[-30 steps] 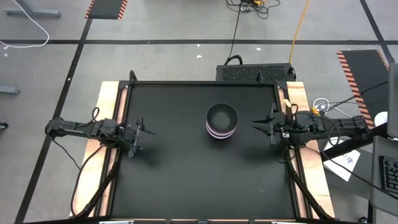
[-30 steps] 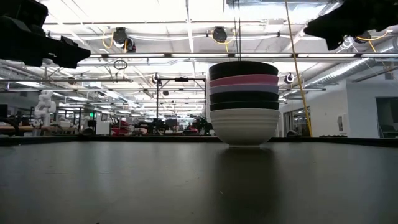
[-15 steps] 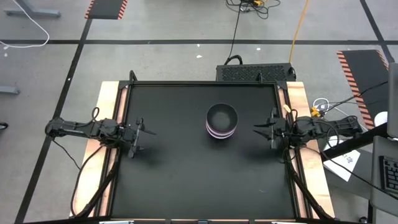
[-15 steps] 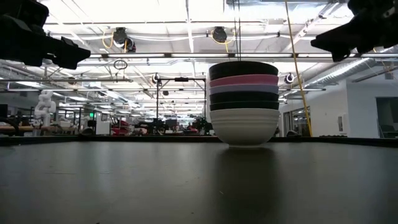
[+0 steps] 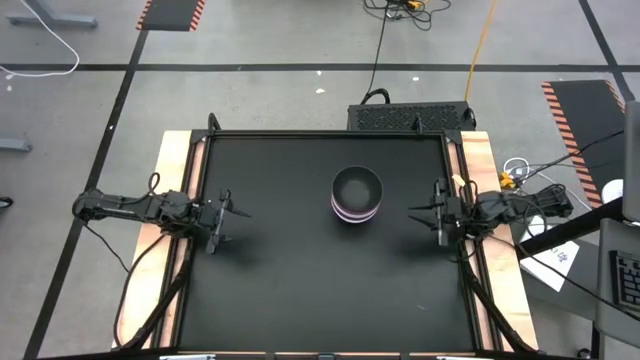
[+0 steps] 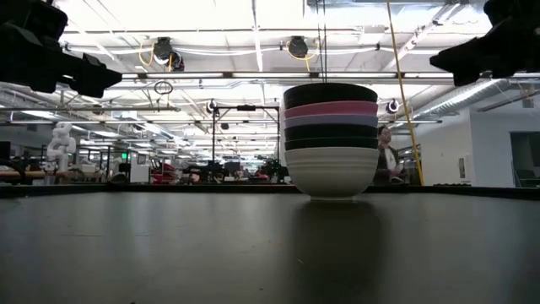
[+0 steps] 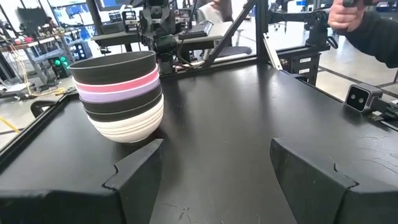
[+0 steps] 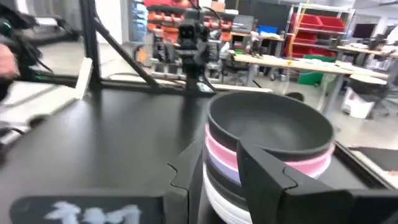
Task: Nest bowls inside each other
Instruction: Return to Home Position
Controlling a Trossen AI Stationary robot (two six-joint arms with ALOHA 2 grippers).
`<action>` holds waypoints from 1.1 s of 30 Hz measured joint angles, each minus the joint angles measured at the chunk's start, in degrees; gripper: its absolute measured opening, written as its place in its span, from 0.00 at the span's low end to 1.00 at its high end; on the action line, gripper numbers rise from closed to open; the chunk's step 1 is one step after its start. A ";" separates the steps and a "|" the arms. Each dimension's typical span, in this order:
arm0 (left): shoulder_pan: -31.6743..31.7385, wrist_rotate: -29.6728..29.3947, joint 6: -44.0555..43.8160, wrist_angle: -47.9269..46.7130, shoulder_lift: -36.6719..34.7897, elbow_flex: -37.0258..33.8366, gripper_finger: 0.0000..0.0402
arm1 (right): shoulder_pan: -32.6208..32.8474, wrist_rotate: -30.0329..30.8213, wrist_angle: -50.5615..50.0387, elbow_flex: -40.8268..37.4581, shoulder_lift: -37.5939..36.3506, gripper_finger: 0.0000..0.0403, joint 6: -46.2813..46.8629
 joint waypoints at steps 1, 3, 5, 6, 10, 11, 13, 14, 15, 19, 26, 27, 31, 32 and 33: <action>0.00 0.01 0.00 0.00 0.00 0.00 0.73 | 0.00 0.64 0.13 -0.30 0.00 0.22 -0.57; 0.00 0.12 0.18 0.18 0.00 0.00 0.73 | -0.04 0.77 0.98 -0.92 -0.05 0.22 -2.37; 0.00 0.36 0.43 0.94 0.00 0.00 0.73 | -0.26 0.77 2.63 -1.46 -0.01 0.22 -3.50; 0.00 0.36 0.44 1.16 0.00 0.00 0.73 | -0.45 0.83 4.30 -1.77 -0.01 0.22 -4.30; 0.12 0.38 0.66 2.09 0.00 0.00 0.73 | -2.09 0.92 10.68 -2.77 -0.03 0.22 -6.19; 0.33 0.38 0.68 2.00 0.00 0.00 0.73 | -2.77 0.92 11.97 -3.03 -0.03 0.22 -6.36; 1.34 -0.15 0.72 1.97 0.00 0.00 0.73 | -4.43 0.85 13.24 -3.29 -0.03 0.22 -6.30; 2.09 -0.96 0.64 1.97 0.00 0.00 0.73 | -5.45 0.81 13.32 -3.44 -0.03 0.22 -5.85; 2.94 -1.39 0.67 1.91 0.00 0.00 0.73 | -6.54 0.67 13.30 -3.78 -0.03 0.22 -5.07; 6.88 0.38 1.51 1.15 0.02 0.00 0.73 | -11.10 -1.25 13.07 -5.75 -0.03 0.22 -2.29; 14.29 7.07 3.00 0.06 0.02 0.00 0.73 | -20.49 -12.65 14.69 -8.77 0.01 0.22 0.74; 15.26 8.37 3.08 0.08 0.02 0.00 0.73 | -21.82 -14.31 15.60 -8.85 0.01 0.22 1.43; 19.34 10.70 3.73 -0.17 0.02 0.00 0.73 | -26.88 -20.10 17.32 -8.87 0.01 0.22 2.88; 20.33 11.28 3.91 -0.50 0.13 0.00 0.73 | -28.01 -21.84 17.42 -8.88 0.00 0.22 2.87; 21.24 11.81 3.88 -0.75 0.36 0.00 0.73 | -29.10 -22.52 17.54 -8.90 0.02 0.22 3.07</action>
